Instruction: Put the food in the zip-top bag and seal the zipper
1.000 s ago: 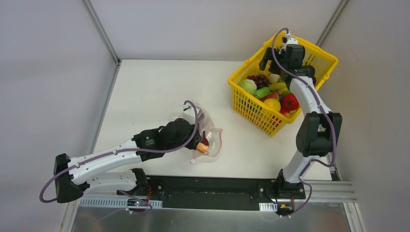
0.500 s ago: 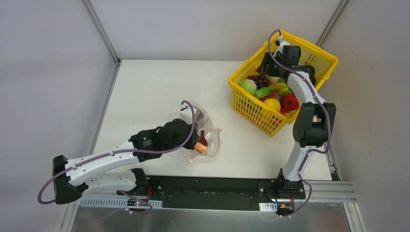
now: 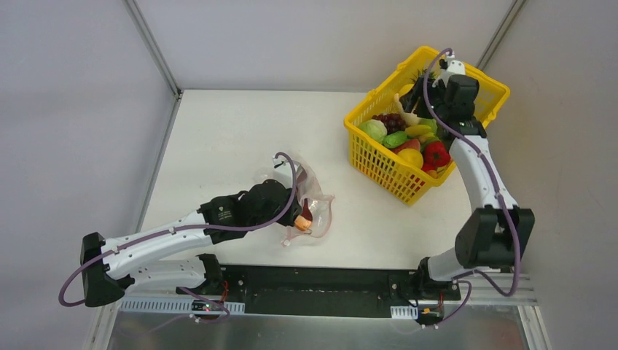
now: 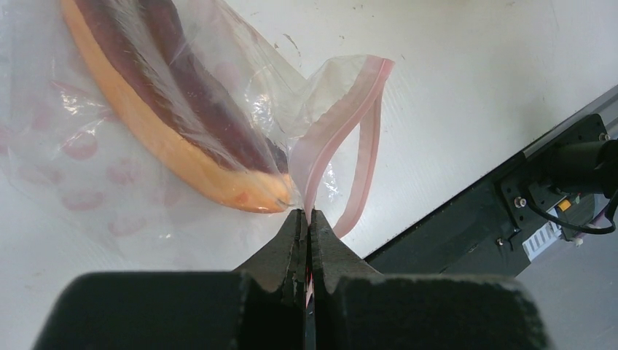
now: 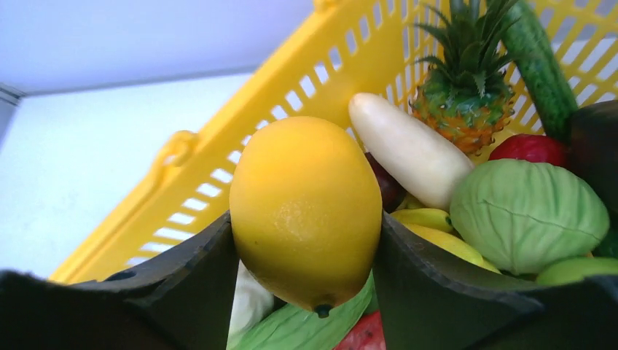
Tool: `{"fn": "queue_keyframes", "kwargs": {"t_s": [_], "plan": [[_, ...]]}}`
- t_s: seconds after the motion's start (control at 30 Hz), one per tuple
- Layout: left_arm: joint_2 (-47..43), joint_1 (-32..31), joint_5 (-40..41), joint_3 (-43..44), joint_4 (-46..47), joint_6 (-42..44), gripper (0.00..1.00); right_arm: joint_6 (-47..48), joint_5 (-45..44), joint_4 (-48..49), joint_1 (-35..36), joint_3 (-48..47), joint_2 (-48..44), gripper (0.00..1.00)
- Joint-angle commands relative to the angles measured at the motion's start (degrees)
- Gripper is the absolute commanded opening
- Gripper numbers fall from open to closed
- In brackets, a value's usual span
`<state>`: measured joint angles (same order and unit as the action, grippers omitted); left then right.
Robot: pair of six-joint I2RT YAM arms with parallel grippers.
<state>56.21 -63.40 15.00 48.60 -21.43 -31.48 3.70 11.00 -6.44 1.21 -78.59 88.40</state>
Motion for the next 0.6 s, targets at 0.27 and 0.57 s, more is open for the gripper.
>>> {"fn": "queue_keyframes", "kwargs": {"t_s": [0.27, 0.57], "plan": [[-0.36, -0.24, 0.37, 1.09, 1.56, -0.24, 0.0, -24.92, 21.58, 15.11, -0.19, 22.69, -31.52, 0.36], [-0.41, -0.26, 0.33, 0.63, 3.33, -0.67, 0.0, -39.41, 39.69, 22.65, 2.99, 37.25, -46.9, 0.37]]}}
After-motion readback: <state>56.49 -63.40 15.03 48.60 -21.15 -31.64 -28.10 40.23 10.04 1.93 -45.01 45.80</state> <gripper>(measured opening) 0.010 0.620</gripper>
